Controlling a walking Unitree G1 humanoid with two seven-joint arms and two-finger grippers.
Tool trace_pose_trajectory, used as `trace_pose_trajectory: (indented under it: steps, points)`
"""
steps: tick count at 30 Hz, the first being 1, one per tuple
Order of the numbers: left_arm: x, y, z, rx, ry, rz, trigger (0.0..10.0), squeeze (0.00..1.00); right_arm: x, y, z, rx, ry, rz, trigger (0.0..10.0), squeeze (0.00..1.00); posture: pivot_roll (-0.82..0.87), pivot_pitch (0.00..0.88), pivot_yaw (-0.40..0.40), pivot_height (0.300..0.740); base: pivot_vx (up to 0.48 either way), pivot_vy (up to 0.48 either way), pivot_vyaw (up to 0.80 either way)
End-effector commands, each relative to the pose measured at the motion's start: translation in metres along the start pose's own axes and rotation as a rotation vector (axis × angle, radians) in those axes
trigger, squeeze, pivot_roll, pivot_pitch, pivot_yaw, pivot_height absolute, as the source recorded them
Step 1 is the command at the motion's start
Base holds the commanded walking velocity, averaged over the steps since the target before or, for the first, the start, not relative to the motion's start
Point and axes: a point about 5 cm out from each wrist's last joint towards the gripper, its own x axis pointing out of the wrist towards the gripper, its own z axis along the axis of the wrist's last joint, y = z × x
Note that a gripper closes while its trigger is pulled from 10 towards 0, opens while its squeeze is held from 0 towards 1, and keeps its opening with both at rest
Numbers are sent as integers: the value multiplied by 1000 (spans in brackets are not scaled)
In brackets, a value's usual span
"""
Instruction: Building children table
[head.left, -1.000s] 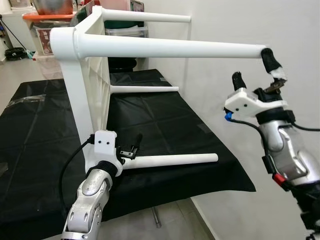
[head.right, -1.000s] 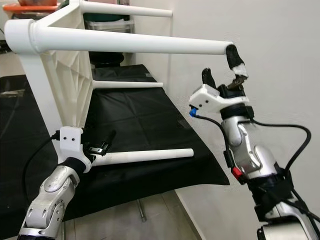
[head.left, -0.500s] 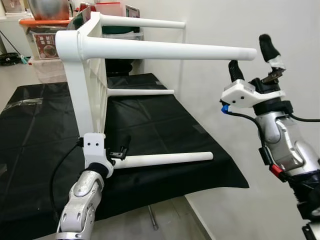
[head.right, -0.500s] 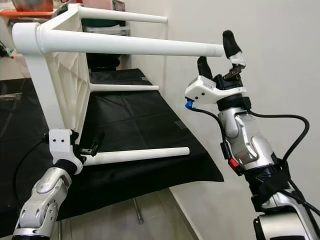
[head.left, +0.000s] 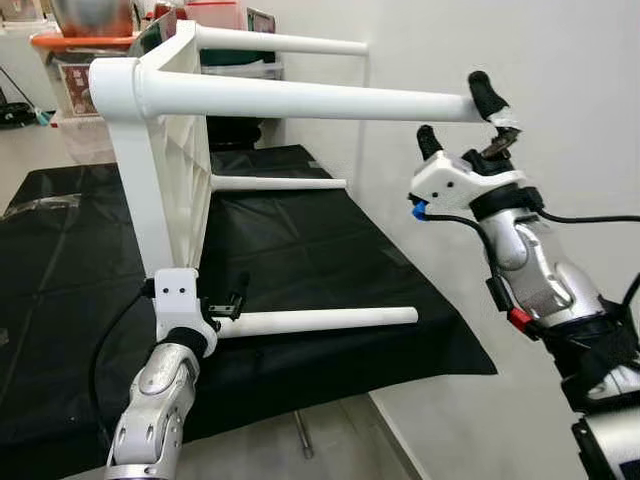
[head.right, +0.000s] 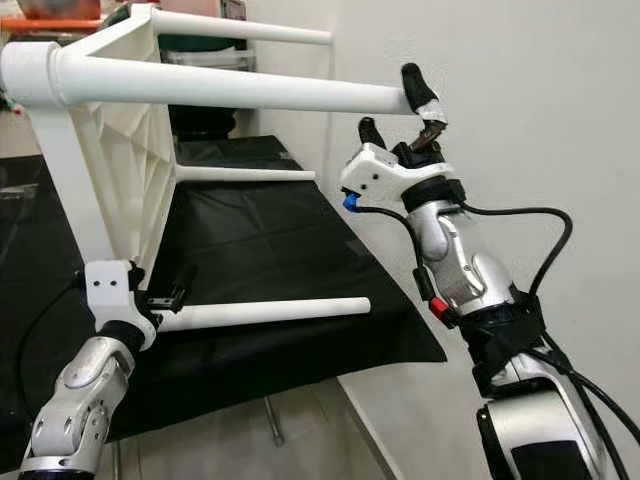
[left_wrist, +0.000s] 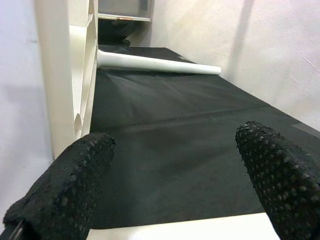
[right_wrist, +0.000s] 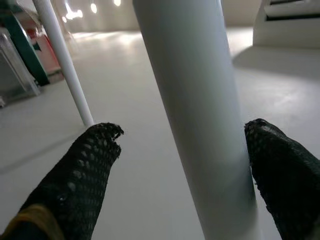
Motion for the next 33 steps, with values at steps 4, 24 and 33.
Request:
trace_pose_trajectory:
  steps: [4, 24, 33]
  points:
    - [1, 4, -3, -2, 15, 18, 10000, 0, 5, 1, 5, 24, -17, 6, 0, 0, 9, 0, -60, 740, 0, 0, 0]
    - [6, 37, 16, 28, -32, 159, 10000, 0, 8, -7, -17, 33, 84, -22, 0, 0, 30, 0, -54, 740, 0, 0, 0]
    - [26, 86, 85, 188, -203, 206, 10000, 0, 17, -9, -16, 101, 108, -64, 0, 0, 58, 0, -51, 740, 0, 0, 0]
